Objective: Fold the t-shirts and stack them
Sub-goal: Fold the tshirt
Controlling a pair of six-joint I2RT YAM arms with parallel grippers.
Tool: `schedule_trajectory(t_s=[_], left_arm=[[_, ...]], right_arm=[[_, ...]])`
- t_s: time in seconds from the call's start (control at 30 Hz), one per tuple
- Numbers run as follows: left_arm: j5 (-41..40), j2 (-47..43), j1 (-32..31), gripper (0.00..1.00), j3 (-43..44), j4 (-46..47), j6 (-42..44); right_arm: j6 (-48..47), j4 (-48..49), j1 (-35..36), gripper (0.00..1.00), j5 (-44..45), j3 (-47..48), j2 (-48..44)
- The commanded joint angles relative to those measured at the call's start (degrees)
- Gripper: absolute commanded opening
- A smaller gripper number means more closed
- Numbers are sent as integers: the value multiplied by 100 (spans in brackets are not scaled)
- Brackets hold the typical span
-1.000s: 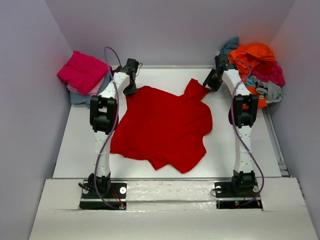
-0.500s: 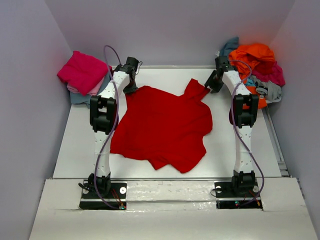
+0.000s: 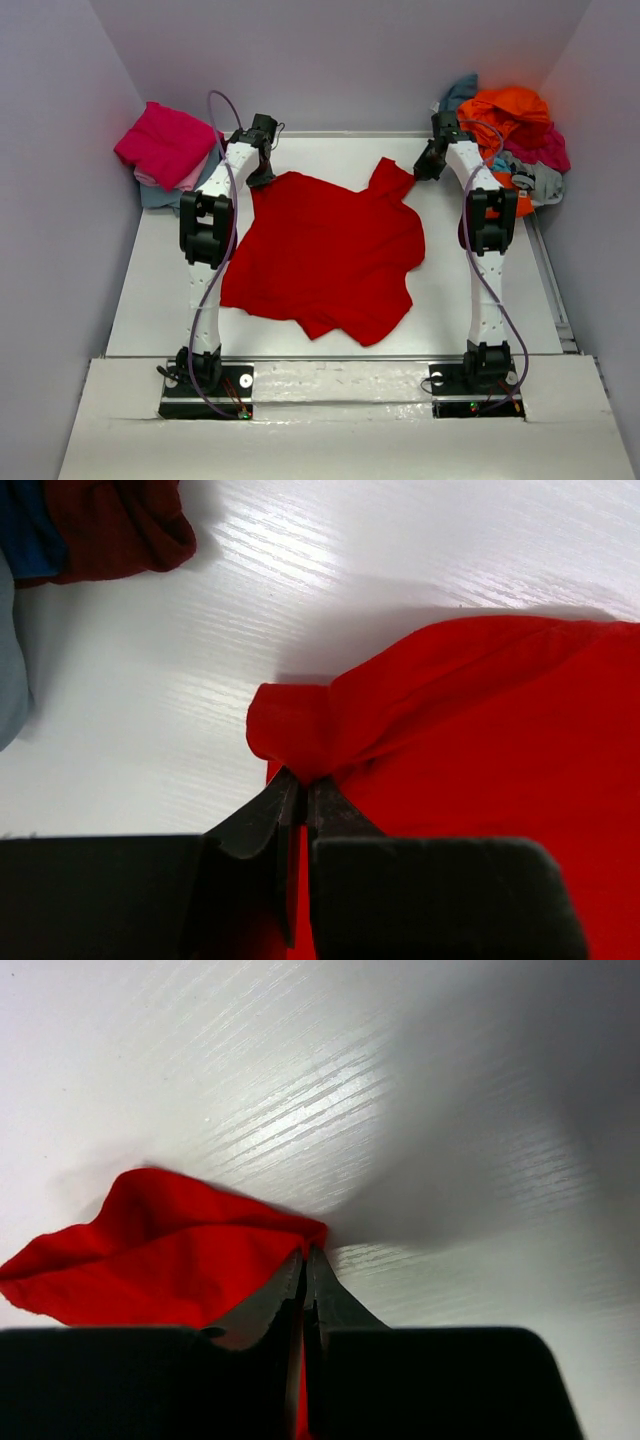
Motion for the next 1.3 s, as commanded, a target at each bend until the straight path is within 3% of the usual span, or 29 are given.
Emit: schedule_trajectory(t_s=[0.0,0.8,1.27], left_arm=[[-112,-121,27,6,149,-48,-9],[-472,-1140,27,6,97,-4,-141],[-727,-1457,27,5,272,-170,-132]], right_arm=[[62,-29,-197,7,-437,-119,160],[-527,-433,-92,7,-1088,-488,-2203],[-685,-951,-92,7,-1044,407,-2398]])
